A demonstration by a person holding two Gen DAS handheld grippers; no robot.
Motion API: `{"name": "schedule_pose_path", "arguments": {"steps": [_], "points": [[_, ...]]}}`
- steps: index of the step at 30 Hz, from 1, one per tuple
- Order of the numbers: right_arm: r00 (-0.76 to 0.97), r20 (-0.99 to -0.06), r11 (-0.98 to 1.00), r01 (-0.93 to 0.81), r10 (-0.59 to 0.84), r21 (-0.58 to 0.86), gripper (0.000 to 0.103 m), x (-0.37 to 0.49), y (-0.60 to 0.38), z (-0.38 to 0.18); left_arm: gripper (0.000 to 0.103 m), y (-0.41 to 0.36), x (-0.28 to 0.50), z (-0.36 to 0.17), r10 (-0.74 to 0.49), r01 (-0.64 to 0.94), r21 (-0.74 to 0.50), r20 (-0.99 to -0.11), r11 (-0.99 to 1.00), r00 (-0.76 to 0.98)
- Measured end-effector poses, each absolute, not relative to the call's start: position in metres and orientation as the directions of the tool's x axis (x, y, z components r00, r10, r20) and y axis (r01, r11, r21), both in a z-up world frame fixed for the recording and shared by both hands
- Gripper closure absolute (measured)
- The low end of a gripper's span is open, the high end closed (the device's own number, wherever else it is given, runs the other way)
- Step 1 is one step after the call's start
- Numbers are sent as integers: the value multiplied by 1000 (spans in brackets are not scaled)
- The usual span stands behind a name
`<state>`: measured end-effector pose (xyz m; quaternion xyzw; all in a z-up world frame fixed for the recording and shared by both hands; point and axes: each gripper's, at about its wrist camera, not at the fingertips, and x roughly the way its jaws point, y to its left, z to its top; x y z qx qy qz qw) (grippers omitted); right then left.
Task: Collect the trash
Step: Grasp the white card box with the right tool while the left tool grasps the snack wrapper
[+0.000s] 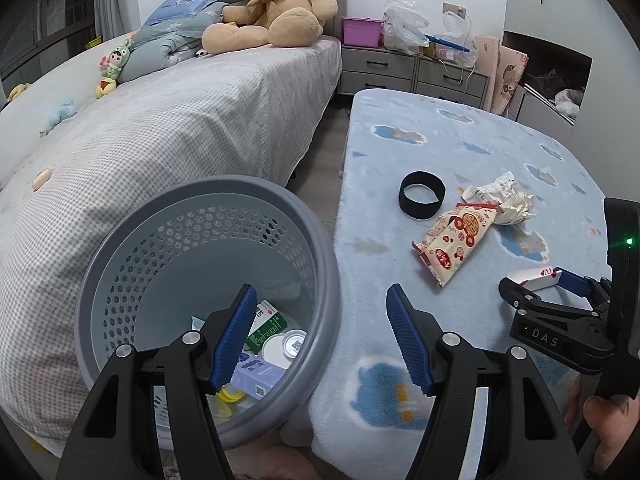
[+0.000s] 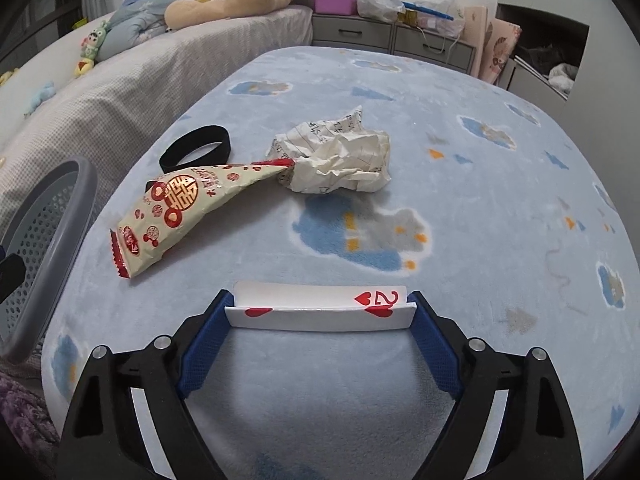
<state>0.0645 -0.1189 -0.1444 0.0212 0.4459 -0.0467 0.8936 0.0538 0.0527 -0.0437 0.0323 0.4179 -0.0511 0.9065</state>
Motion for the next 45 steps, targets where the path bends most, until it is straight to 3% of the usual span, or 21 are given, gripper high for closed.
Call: {"name": "schedule_pose_path", "arguments": {"steps": [17,26,36,45], "points": [[652,-758,986,108,24,124,19,36,-154,-124,38,12,64,-46,-182,241,-43,-785,970,592],[683,-729,973,127,55,192,18,25,-183,-114,37,-38,84,-44,-233,379,-9,-801,925,551],[698,-713,960,152,63,234,18,18,-206,-112,37,-70,124,-73,-207,406,0,-860,914,467],[694,-716,957,148,80,249,18,20,-209,-115,40,-82,139,-81,-172,391,37,-858,920,484]]}}
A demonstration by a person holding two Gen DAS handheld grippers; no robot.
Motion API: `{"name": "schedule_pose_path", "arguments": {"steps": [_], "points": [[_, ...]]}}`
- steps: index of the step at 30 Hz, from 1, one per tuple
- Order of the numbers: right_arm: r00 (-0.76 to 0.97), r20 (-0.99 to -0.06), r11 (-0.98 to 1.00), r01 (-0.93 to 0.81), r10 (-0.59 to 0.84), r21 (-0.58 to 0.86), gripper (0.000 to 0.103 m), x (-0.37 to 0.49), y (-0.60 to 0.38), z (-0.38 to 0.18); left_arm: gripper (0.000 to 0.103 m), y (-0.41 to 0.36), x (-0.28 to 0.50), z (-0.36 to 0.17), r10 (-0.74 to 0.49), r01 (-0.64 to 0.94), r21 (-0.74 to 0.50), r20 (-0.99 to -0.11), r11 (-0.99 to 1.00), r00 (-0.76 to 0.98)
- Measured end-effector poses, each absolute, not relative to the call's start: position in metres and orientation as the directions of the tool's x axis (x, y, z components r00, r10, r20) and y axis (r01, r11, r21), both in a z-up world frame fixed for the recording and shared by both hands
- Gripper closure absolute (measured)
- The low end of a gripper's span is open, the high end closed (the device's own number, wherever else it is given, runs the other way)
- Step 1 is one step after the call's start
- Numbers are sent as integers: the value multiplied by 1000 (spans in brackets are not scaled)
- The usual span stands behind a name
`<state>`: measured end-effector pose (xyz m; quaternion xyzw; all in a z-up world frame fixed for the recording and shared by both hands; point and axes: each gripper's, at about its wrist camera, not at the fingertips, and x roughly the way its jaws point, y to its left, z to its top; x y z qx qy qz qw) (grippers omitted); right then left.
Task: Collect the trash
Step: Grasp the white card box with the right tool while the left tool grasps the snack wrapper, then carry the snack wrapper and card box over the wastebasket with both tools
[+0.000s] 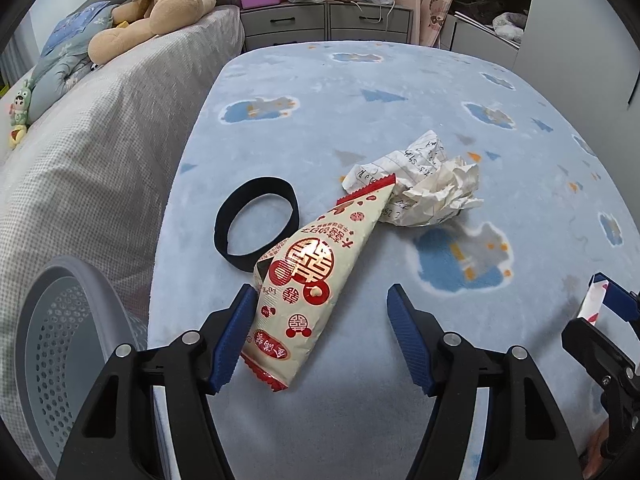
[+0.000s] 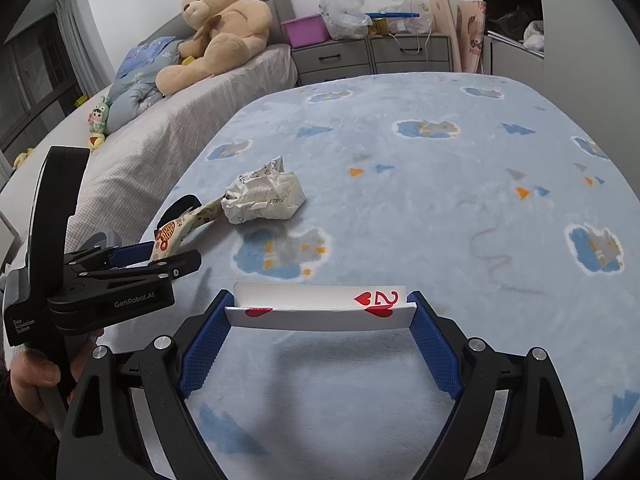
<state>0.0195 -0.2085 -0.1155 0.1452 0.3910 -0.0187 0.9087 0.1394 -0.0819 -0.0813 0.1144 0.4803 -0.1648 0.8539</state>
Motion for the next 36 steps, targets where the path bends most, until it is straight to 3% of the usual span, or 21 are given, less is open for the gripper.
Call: {"name": "schedule_pose_path", "arguments": {"steps": [4,11,23,36], "points": [[690,-718,956,145,87,255,18,19,-208,-117,65,-81,141,-80,-138,374,71,-853,925,504],[690,-718,957,142,88,254,18,20,-206,-117,76,-76,133,-77,-149,373,65,-844,926,515],[688,-720,959,138,86,246,18,20,-204,-117,78,-57,90,-60,-216,381,8,-811,925,543],[691,-716,979,57,103,196,18,30,-160,-110,78,21,65,-36,-165,242,-8,-753,970,637]]}}
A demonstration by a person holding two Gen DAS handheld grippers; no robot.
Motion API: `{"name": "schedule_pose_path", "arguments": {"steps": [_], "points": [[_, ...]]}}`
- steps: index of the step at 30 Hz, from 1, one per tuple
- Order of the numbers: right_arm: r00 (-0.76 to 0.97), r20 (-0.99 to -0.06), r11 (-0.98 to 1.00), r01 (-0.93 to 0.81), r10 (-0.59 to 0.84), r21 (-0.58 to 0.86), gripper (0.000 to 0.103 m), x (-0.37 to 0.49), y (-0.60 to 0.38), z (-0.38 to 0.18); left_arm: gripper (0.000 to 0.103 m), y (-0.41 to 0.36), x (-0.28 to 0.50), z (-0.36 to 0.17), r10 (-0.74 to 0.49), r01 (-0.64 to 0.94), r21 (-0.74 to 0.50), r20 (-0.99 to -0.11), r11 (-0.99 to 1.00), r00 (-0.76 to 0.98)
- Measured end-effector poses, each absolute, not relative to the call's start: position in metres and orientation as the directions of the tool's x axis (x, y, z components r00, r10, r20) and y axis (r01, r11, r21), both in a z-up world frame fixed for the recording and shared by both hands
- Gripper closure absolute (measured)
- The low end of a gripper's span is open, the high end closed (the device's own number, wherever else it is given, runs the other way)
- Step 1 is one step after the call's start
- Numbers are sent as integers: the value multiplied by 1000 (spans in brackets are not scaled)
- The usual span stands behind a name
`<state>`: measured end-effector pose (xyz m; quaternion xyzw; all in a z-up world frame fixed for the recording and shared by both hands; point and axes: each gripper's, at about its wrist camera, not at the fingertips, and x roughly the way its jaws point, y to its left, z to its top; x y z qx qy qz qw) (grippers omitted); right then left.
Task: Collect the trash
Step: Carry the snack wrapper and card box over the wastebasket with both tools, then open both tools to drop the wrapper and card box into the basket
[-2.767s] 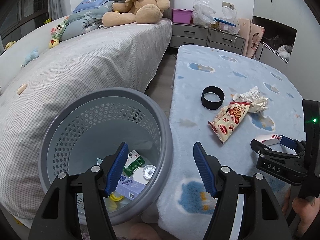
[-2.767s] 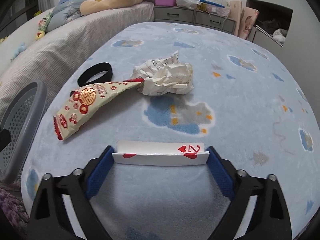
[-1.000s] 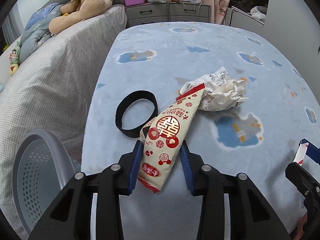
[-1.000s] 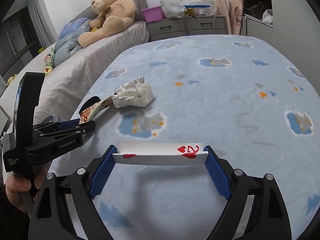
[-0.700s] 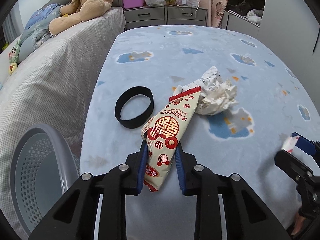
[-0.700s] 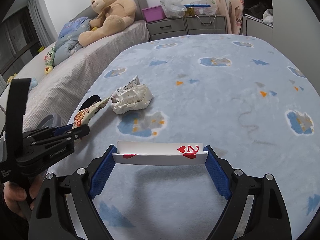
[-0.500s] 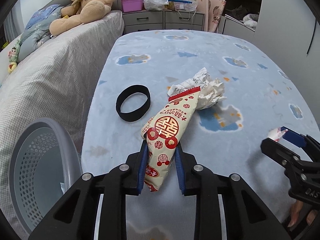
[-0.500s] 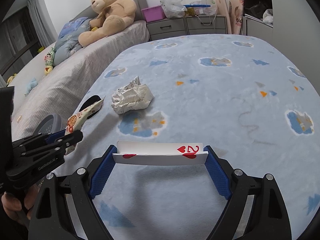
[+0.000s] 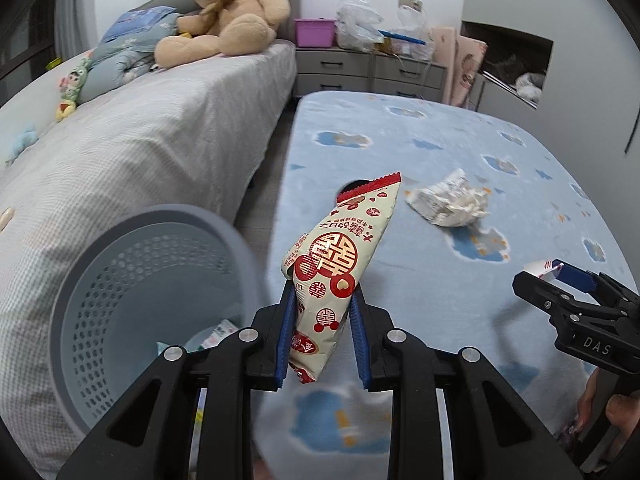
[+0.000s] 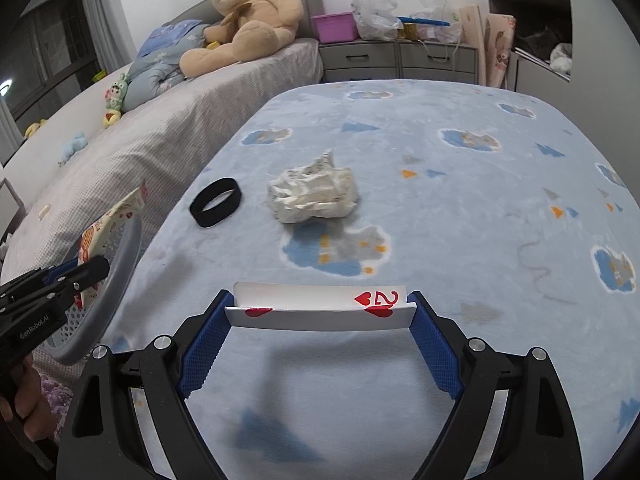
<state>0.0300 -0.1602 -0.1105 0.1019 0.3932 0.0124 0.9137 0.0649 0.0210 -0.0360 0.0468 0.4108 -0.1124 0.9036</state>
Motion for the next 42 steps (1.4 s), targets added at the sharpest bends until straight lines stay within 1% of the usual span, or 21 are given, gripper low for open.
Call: {"name": "schedule_pose_path", "arguments": {"steps": [6,10,17,23,33,42], "points": [[695,-707,986,-10,128,169,18,39,-125,-99,78,64,62,-33,-101,146,-4,-738,989,668],[693,-703,985,-67,161,159,18,45,-98,-91,78,94,64,-35,-55,74,-7,-745,997,665],[683,-691,971,-174,238,163,18,66,-50,-78,78,137,63,-34,-8,-12,-23,-739,1000,674],[659,-690,951,-266,300,159,18,81,-9,-75,77,165,64,-45,42,-88,-21,-754,996,656],[608,-697,910,-381,381,166,18,96,41,-80,77,189,65,-55,59,-127,-30,-770,991,636],[585,-706,892,-425,400,153,18,107,68,-84,76,203,70,-64,74,-148,-23,-781,989,621]]}}
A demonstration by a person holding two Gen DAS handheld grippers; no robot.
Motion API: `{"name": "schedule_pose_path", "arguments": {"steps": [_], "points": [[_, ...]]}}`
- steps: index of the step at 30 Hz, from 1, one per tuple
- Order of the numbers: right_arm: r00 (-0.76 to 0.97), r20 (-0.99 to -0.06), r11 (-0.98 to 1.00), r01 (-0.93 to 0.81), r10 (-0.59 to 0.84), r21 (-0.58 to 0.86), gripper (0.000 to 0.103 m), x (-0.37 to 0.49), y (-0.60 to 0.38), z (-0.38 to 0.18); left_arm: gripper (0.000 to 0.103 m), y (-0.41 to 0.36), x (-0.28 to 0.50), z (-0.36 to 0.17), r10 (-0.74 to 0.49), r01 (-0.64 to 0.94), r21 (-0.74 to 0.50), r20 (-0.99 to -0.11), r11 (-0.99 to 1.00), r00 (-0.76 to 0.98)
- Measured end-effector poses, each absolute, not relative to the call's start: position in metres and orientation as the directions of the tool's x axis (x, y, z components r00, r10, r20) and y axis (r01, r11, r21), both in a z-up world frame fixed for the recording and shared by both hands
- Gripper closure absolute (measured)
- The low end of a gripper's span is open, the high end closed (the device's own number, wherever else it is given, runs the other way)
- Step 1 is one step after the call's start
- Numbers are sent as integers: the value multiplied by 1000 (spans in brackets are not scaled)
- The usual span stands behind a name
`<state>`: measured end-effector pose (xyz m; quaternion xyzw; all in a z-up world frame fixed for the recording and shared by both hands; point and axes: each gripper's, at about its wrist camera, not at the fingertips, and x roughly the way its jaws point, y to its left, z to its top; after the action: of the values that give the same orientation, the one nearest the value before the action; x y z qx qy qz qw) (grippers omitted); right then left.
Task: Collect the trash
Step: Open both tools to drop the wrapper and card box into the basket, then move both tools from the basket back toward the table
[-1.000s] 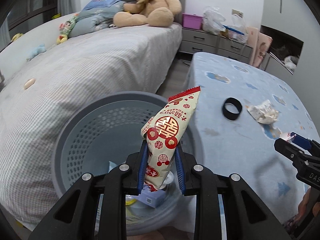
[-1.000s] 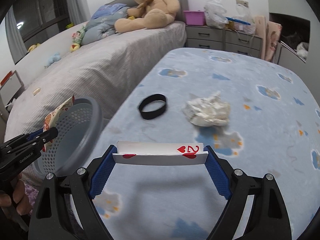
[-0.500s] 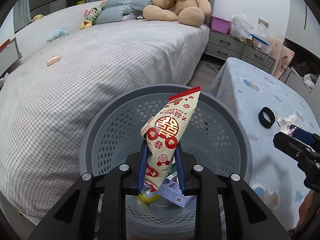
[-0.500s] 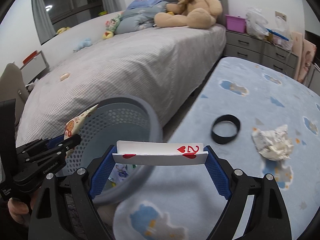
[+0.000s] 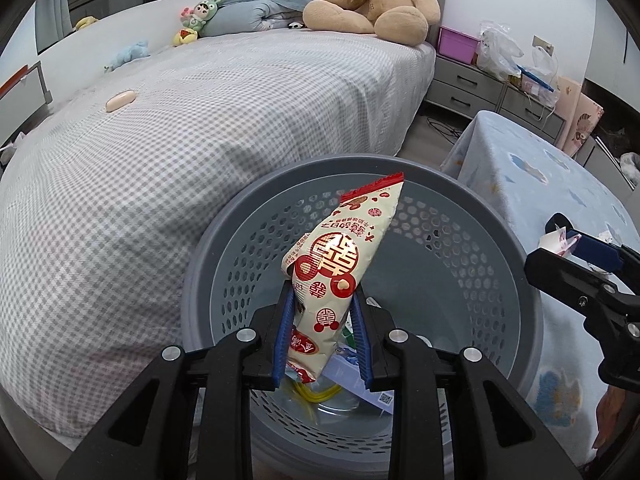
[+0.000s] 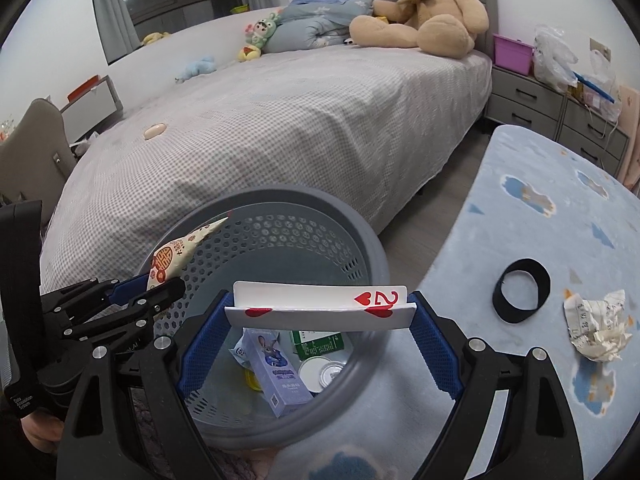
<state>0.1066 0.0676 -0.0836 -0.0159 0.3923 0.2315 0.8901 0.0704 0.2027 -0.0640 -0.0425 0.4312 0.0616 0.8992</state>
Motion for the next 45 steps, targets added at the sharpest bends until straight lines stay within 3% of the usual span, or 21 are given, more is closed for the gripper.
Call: {"name": "schedule_pose_path", "arguments": {"steps": [9,11,13,18,45], "points": [[580,-710,889,-433,400,147,18,108,76,-89,74,211,72,-66,84,-166,-25,-780,986,620],[582,-706,890,-429,403,154,16,108,75,-88,70,212,70,-65,88,-168,-23,-776,986,624],[586,-700,891,-425,408,163,11,109,73,-87,57,215,69,-64,93,-175,-24,-774,984,626],[591,-696,893,-418,407,168,10,109,71,-87,46,218,68,-64,103,-197,-28,-776,980,622],[590,-698,896,-410,405,174,10,109,67,-90,34,216,69,-61,115,-210,-24,-772,977,625]]}}
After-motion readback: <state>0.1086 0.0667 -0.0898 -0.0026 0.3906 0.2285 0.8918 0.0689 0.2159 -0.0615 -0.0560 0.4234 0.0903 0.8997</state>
